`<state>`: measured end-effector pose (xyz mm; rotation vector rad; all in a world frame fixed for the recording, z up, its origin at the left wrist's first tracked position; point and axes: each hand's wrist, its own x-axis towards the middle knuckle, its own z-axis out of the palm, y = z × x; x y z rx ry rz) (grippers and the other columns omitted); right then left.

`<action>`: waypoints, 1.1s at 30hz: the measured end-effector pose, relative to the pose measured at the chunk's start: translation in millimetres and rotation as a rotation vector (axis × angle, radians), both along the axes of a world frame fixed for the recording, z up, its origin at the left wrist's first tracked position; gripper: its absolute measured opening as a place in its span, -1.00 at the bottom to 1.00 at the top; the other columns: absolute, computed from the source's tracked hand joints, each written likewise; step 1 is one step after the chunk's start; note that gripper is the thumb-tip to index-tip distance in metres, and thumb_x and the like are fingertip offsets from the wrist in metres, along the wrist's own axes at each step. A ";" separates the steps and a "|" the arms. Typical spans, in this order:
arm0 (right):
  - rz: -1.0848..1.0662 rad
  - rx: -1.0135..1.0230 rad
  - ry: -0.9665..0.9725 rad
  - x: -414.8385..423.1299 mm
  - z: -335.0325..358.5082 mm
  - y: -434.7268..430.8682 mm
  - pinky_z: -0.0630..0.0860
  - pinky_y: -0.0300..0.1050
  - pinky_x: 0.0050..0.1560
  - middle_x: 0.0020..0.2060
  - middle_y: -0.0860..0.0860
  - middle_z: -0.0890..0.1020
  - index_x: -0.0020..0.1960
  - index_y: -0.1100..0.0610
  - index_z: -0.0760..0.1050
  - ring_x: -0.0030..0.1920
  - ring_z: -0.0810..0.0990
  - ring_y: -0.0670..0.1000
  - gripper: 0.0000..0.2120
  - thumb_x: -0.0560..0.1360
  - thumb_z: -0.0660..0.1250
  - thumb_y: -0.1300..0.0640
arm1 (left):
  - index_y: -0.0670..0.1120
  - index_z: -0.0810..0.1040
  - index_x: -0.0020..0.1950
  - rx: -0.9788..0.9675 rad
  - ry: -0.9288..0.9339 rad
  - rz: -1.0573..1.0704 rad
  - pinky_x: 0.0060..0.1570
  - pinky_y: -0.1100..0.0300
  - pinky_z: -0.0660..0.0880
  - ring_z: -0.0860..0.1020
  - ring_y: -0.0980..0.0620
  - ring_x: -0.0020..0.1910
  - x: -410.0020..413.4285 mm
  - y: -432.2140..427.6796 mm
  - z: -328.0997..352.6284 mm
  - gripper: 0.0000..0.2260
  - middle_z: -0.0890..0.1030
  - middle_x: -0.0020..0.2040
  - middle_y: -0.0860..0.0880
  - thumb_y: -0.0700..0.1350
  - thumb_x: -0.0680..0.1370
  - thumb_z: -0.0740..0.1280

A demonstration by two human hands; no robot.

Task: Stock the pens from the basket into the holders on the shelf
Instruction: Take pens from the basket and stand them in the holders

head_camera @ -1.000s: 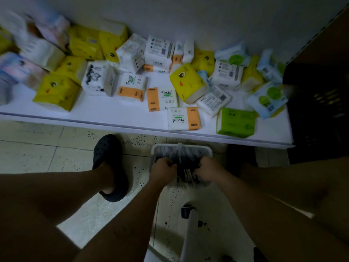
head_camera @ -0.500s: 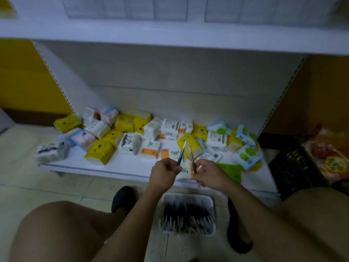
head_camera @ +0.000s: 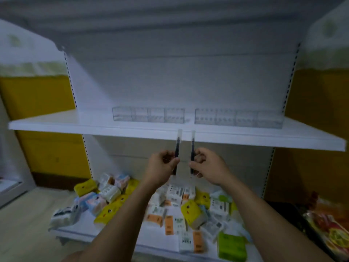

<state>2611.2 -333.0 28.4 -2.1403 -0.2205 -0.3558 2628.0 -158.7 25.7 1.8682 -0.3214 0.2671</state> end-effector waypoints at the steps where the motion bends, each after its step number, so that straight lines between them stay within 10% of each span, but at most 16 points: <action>1: 0.010 0.008 -0.033 1.1 12.6 1.1 0.61 0.00 -0.29 -0.51 -0.09 0.50 -0.15 -0.05 0.46 -0.37 0.63 0.01 -0.84 0.50 0.42 0.14 | -0.21 0.60 0.04 0.000 -0.031 0.003 -0.01 -0.12 0.58 0.62 -0.17 -0.07 0.7 0.5 11.6 -0.88 0.64 -0.10 -0.23 -0.20 0.55 0.37; 33: -0.047 0.136 -0.308 285.2 165.2 206.0 0.66 0.03 -0.14 -0.24 0.00 0.68 -0.08 0.12 0.52 -0.27 0.68 -0.02 -0.86 0.47 0.45 0.10 | 0.01 0.62 0.05 -0.022 -0.356 0.201 -0.17 0.42 0.49 0.62 0.26 -0.18 295.5 190.2 146.1 -0.86 0.67 -0.16 0.14 -0.10 0.50 0.43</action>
